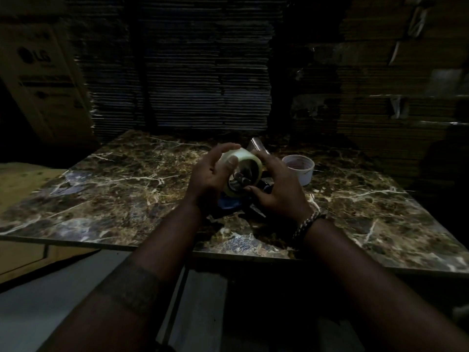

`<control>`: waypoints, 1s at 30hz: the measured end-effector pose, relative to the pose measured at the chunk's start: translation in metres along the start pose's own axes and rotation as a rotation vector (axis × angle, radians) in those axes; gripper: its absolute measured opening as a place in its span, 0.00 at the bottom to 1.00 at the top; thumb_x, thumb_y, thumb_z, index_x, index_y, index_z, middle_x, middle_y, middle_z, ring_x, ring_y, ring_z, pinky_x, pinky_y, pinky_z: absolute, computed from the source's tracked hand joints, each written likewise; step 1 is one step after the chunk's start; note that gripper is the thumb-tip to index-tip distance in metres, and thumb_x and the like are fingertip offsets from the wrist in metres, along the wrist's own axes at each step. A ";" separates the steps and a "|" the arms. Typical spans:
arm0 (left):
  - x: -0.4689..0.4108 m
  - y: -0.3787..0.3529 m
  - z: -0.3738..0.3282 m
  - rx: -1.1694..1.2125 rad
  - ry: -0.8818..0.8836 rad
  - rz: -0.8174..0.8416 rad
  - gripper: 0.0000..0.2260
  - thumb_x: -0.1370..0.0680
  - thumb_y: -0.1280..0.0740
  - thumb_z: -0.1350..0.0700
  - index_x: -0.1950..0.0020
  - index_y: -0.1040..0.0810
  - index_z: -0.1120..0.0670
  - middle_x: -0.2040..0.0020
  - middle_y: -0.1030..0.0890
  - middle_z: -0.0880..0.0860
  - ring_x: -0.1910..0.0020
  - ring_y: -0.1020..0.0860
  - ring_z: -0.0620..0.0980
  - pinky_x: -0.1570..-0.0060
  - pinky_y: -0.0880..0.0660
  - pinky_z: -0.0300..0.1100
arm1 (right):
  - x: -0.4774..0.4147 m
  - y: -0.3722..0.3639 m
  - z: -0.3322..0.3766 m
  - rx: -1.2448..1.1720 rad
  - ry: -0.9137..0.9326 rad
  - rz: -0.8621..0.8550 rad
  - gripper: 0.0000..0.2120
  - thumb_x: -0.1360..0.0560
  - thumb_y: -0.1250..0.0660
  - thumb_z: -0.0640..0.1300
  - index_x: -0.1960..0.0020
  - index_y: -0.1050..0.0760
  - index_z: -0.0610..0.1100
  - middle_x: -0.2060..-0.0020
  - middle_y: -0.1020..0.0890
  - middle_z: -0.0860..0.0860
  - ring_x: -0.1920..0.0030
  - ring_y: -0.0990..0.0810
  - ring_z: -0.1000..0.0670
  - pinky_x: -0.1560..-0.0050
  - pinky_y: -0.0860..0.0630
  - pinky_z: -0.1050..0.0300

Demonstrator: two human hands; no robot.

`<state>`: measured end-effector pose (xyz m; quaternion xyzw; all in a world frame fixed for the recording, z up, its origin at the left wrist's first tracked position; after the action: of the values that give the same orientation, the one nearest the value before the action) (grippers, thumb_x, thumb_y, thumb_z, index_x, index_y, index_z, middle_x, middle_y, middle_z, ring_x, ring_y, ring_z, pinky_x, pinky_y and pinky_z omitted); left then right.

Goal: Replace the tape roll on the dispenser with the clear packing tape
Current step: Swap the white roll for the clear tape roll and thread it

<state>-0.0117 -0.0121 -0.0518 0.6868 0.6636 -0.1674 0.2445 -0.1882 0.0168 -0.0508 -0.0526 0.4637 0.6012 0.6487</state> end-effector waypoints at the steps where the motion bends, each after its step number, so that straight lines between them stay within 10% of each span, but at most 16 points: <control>1: 0.000 0.000 0.000 -0.061 -0.024 0.013 0.15 0.22 0.29 0.46 0.37 0.18 0.49 0.38 0.16 0.52 0.42 0.16 0.47 0.49 0.18 0.41 | 0.000 0.001 0.000 -0.030 -0.018 -0.002 0.37 0.30 0.20 0.42 0.25 0.31 0.47 0.33 0.21 0.49 0.37 0.21 0.52 0.38 0.21 0.58; 4: -0.003 0.004 0.004 -0.119 -0.061 -0.008 0.16 0.25 0.25 0.52 0.38 0.19 0.47 0.37 0.16 0.52 0.39 0.17 0.51 0.45 0.17 0.46 | -0.002 0.004 -0.003 -0.200 -0.149 -0.004 0.38 0.28 0.21 0.42 0.23 0.34 0.49 0.36 0.20 0.51 0.42 0.18 0.58 0.45 0.21 0.68; 17: -0.006 0.006 0.003 -0.138 0.025 0.016 0.32 0.38 0.39 0.67 0.34 0.22 0.54 0.41 0.20 0.49 0.47 0.21 0.29 0.50 0.24 0.28 | -0.007 0.000 -0.036 -0.890 -0.735 -0.092 0.10 0.18 0.33 0.43 0.37 0.25 0.44 0.41 0.17 0.36 0.54 0.15 0.41 0.65 0.19 0.52; 30: 0.005 0.015 0.025 -0.177 0.335 0.013 0.29 0.26 0.36 0.72 0.33 0.27 0.45 0.43 0.21 0.56 0.47 0.19 0.56 0.53 0.18 0.44 | -0.034 -0.006 -0.010 -0.641 -0.622 0.026 0.10 0.24 0.27 0.33 0.45 0.16 0.41 0.49 0.14 0.42 0.57 0.14 0.47 0.65 0.18 0.55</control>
<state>0.0054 -0.0217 -0.0732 0.6851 0.7028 0.0098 0.1913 -0.1831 -0.0158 -0.0372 -0.0619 0.0376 0.7097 0.7008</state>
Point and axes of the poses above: each hand's wrist, its own x-axis away from the middle knuckle, its own y-axis out of the back of the hand, z = x × y, the point moved 6 cm from there along -x, towards the middle knuckle
